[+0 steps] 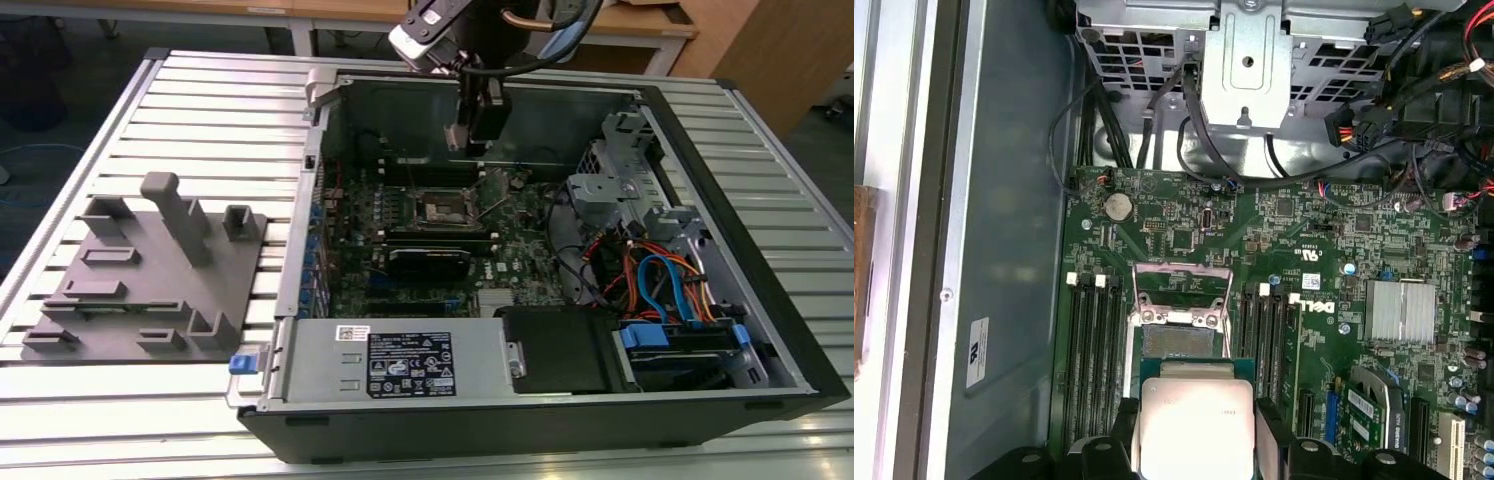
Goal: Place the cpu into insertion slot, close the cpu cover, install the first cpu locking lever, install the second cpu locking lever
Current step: 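Place the cpu into insertion slot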
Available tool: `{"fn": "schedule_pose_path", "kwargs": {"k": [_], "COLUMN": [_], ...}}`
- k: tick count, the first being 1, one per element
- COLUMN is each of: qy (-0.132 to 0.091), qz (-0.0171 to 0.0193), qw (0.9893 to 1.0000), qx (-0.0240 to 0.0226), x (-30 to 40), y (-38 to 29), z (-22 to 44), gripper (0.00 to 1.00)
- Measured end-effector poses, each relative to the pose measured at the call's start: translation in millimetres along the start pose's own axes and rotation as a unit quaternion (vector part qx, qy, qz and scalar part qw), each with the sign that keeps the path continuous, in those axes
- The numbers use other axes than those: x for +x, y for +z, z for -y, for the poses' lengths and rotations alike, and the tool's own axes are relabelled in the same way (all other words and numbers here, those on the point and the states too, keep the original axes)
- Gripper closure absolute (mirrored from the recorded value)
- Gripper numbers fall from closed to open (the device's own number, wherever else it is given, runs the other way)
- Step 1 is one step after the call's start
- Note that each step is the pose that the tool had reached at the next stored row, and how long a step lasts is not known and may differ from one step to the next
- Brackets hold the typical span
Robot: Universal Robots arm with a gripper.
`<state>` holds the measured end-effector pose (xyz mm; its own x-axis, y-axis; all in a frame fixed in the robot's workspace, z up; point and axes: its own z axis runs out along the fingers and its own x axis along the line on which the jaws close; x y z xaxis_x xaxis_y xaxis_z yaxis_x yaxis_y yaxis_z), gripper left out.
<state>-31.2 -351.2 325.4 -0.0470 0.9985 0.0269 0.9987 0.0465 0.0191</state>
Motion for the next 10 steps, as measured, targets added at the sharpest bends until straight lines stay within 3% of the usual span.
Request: {"fn": "schedule_pose_path", "kwargs": {"k": [10], "qy": [0.0], "qz": [0.0], "qw": [1.0], "qx": [0.0], "x": [-0.2], "y": [8.0], "z": [0.2], "gripper": [0.46]}}
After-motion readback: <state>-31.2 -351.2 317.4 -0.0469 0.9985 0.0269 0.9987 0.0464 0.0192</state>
